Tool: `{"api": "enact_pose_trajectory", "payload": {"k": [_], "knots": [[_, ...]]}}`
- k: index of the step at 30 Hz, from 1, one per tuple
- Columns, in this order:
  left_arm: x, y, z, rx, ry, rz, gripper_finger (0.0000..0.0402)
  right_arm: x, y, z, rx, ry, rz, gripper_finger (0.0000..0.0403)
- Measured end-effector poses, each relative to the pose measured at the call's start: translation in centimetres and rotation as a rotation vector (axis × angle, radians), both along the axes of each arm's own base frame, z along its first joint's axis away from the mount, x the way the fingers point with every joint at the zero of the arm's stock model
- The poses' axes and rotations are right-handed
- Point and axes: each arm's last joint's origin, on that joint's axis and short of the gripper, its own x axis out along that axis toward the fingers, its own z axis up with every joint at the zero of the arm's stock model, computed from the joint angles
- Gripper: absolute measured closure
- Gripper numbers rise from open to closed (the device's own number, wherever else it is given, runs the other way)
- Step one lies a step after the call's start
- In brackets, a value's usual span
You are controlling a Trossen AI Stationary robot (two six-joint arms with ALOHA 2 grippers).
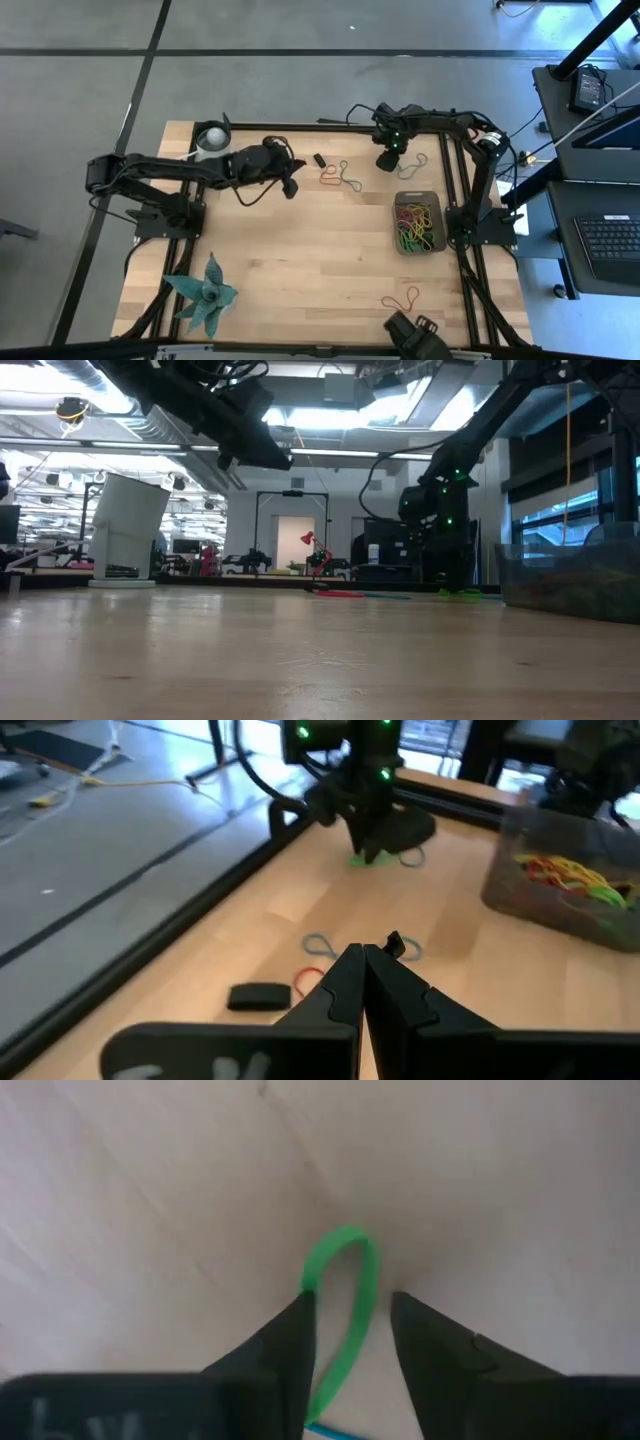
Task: Pick and place rubber bands into bin
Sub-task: Put the green rubber band into the black bin
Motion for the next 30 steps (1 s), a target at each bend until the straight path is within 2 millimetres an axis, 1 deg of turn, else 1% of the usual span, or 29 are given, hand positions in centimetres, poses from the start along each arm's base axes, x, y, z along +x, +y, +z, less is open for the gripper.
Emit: {"api": "enact_pose_trajectory", "payload": {"k": [2,6,7,9,11,13,14,16,17,19,21,23,27,30], "knots": [[0.0,0.4,0.2,0.005,-0.017,0.017,0.0398,0.0,0.0,-0.1,-0.006,0.005,0.015,0.0301],[-0.3,1.4,0.4,0.006,-0.032,0.054,0.0398,0.0,-0.1,-0.1,-0.011,0.009,0.016,0.0384],[-0.3,1.7,0.6,0.002,-0.036,0.061,0.0398,-0.1,-0.1,-0.1,-0.005,0.010,0.015,0.0391],[-0.3,2.4,1.2,-0.007,-0.045,0.066,0.0398,-0.2,0.1,0.1,-0.004,0.013,0.015,0.0390],[-0.5,3.2,1.8,0.005,-0.028,0.067,0.0398,-0.3,0.2,0.8,-0.012,0.000,0.012,0.0391],[-0.6,4.1,2.5,0.037,0.000,0.062,0.0398,-1.0,1.1,1.7,0.033,0.013,-0.012,0.0398],[-0.7,4.5,2.9,0.055,0.009,0.055,0.0398,-1.2,1.4,2.5,0.040,0.001,-0.024,0.0399],[-1.0,5.5,3.7,0.085,0.024,0.034,0.0398,-1.1,1.5,4.9,-0.005,-0.086,-0.068,0.0399],[-1.2,5.9,4.0,0.098,0.033,0.023,0.0398,-1.5,1.9,6.0,-0.006,-0.096,-0.091,0.0399],[-1.5,6.8,4.5,0.125,0.051,0.016,0.0398,-2.4,3.0,7.4,0.018,-0.087,-0.148,0.0401],[-1.9,7.6,5.0,0.155,0.064,0.009,0.0398,-2.8,3.8,9.7,-0.029,-0.139,-0.196,0.0401],[-2.5,8.5,5.3,0.171,0.088,0.008,0.0398,-3.6,5.0,12.1,-0.068,-0.193,-0.236,0.0401],[-3.5,9.9,5.5,0.164,0.113,0.020,0.0398,-4.9,7.9,15.6,-0.114,-0.277,-0.310,0.0401],[-4.1,10.7,5.5,0.165,0.115,0.030,0.0398,-6.0,10.1,17.6,-0.120,-0.320,-0.371,0.0402]]}}
